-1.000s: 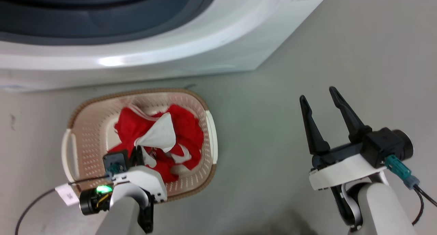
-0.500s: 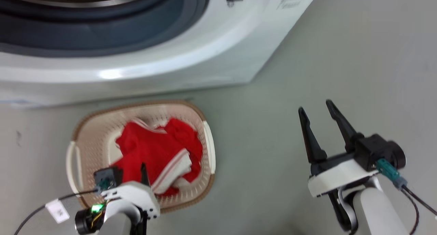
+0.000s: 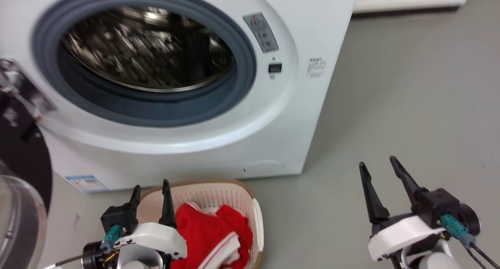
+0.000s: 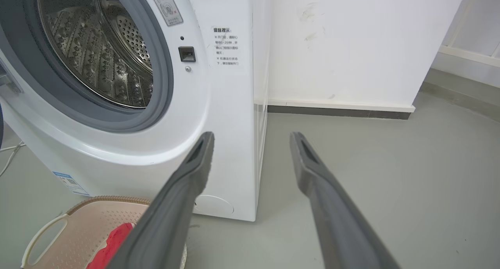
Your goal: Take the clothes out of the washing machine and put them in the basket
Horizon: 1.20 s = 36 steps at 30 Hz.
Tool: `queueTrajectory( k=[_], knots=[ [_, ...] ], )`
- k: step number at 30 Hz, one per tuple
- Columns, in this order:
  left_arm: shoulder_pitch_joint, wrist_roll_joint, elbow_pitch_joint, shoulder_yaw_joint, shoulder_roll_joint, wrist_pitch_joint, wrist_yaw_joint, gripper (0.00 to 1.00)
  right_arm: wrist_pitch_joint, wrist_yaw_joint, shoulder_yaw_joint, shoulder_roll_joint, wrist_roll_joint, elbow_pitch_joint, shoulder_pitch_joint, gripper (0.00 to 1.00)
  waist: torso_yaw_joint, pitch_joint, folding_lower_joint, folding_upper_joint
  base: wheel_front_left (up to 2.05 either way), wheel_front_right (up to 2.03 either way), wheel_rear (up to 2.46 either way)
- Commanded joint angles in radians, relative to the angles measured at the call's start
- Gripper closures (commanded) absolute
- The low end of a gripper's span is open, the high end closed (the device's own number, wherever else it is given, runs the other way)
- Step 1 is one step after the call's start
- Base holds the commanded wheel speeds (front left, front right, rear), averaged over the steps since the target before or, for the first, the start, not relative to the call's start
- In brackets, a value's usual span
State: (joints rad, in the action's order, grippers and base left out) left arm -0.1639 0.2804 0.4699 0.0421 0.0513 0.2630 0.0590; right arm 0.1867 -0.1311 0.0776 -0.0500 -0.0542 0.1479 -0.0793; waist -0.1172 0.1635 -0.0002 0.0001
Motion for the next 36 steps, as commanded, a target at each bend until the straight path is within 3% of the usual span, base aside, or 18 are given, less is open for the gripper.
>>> queueTrajectory(
  k=[1,7,15,36],
  knots=[
    [0.039,-0.027,-0.077,0.006,-0.001,0.002,0.012,0.0,-0.011,0.001,-0.011,0.0,0.008,-0.024,0.036,0.0,0.031,-0.096,0.0002,-0.0001,0.0,0.0,0.0],
    [0.085,-0.098,-0.258,-0.014,-0.001,0.002,0.008,0.0,-0.045,0.001,-0.048,0.0,0.026,-0.09,0.088,0.0,0.042,-0.135,0.0002,-0.0001,0.0,0.0,0.0],
    [0.149,-0.186,-0.377,-0.012,0.013,0.003,0.001,0.0,-0.074,0.001,-0.049,0.0,0.037,-0.143,0.134,0.0,0.052,-0.17,0.0002,-0.0001,0.0,0.0,0.0],
    [0.197,-0.18,-0.385,-0.016,0.029,0.003,-0.013,0.0,-0.087,0.001,-0.043,0.0,0.014,-0.155,0.164,0.0,0.071,-0.192,0.0002,-0.0001,0.0,0.0,0.0]
  ],
)
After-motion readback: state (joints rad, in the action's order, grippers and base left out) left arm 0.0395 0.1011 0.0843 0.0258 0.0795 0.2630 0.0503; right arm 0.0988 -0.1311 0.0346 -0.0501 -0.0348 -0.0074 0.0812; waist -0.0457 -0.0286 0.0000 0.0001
